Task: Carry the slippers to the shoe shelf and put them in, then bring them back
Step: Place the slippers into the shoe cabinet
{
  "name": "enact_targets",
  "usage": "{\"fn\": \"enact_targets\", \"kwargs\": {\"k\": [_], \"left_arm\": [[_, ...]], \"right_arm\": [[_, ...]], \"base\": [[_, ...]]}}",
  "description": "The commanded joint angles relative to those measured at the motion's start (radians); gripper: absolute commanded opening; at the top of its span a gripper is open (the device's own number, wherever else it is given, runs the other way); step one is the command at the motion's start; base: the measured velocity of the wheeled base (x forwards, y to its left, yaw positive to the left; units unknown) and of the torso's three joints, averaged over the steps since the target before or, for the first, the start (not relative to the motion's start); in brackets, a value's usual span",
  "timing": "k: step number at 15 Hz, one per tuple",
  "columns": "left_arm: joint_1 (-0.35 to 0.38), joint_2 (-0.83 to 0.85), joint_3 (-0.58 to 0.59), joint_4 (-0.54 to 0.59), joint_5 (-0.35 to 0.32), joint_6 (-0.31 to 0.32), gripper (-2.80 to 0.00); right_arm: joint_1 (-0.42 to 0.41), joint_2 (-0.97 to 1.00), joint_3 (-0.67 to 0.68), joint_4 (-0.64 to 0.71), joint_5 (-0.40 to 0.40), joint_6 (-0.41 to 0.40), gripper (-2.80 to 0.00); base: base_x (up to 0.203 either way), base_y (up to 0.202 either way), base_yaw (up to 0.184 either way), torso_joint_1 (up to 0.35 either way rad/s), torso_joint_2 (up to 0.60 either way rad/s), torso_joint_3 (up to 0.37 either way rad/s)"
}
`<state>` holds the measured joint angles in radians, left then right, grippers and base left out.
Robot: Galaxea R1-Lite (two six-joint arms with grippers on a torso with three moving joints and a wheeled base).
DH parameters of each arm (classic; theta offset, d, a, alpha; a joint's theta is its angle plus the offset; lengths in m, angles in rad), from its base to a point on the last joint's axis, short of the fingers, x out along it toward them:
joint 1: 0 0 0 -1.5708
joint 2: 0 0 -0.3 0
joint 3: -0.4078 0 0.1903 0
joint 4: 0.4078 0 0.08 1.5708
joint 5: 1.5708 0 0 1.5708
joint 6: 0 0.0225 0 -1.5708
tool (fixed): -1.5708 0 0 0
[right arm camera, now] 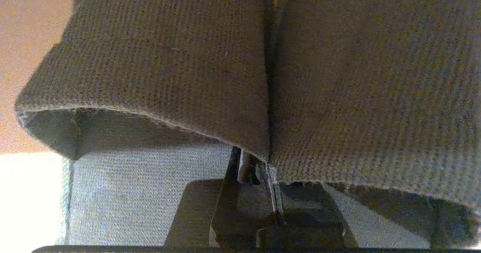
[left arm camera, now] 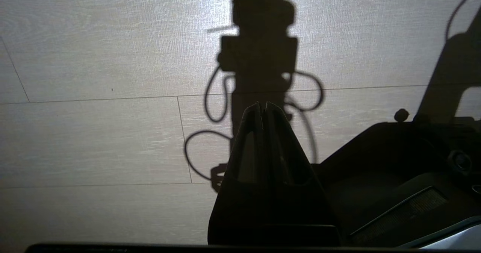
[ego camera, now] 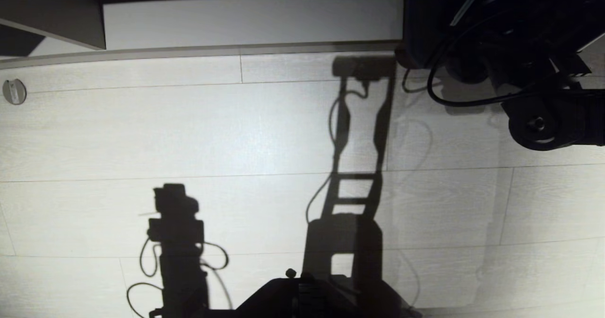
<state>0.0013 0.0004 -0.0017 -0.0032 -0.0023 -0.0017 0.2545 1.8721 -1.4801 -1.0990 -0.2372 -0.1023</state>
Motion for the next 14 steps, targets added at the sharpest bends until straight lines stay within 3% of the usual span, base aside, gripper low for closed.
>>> {"fn": "enact_targets", "kwargs": {"k": [1,14], "left_arm": [[0.0,0.0,0.0,0.0,0.001,0.0,-2.8],[0.0,0.0,0.0,-0.001,0.0,0.0,-2.8]], "right_arm": [[0.0,0.008,-0.023,-0.003,-0.011,0.0,-2.8],[0.0,-0.002,-0.04,-0.001,-0.03,0.001,-2.8]], "base": [[0.0,0.0,0.0,0.0,0.0,0.0],[0.0,0.0,0.0,0.0,0.0,0.0]]}}
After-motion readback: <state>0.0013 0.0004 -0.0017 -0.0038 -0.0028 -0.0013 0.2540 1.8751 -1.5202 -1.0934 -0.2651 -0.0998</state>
